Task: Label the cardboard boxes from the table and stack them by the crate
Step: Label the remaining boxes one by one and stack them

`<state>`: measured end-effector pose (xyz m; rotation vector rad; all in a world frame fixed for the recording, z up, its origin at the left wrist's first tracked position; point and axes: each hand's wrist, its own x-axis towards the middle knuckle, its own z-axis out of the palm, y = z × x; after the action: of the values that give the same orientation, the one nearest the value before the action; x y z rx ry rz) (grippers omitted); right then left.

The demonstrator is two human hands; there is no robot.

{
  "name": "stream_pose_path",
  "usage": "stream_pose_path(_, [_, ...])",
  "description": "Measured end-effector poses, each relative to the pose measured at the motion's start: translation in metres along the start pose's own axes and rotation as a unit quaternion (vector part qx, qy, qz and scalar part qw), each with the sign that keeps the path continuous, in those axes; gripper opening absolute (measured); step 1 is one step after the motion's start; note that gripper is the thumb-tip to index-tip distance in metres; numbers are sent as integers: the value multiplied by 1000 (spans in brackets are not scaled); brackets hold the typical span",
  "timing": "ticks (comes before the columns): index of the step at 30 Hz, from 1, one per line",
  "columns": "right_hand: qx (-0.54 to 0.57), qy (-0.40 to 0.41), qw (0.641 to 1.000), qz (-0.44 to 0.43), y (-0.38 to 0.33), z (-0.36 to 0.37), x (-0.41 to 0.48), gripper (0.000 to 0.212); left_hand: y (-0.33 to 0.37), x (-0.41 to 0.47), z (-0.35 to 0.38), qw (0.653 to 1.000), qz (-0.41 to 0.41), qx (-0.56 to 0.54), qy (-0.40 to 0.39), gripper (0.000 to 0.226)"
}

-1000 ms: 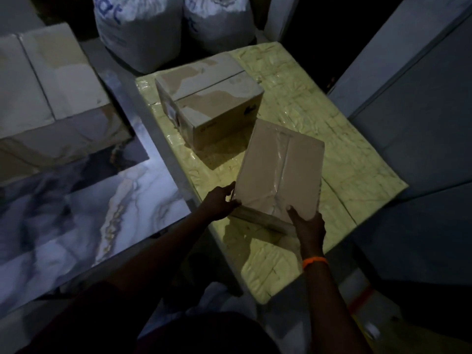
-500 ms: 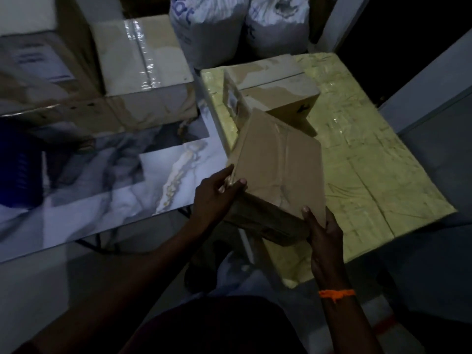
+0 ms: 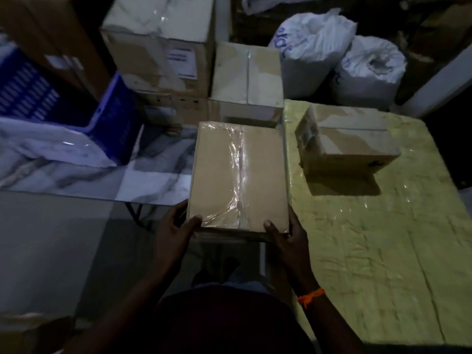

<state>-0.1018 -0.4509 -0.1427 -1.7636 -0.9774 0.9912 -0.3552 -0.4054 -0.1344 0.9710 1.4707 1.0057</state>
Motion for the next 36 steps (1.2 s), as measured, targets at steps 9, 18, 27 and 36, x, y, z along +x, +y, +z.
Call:
stream_pose_path(9, [-20,-66,997,-22,-8,-4,48,64,-6,10,13,996,-1,48,78,46])
stream_pose_path(18, [-14,-86,996,-10,2,-17,84,53,1,18,23,992,-19,36,120,27])
stream_pose_path(27, [-50,-85,995,-26,-27,-10,149,67,32,58,24,985,-7,96,144,36])
stream_pose_path(36, [-39,-117,992,-2,-50,26,182,66,57,116,34,988,-40,147,-1,46])
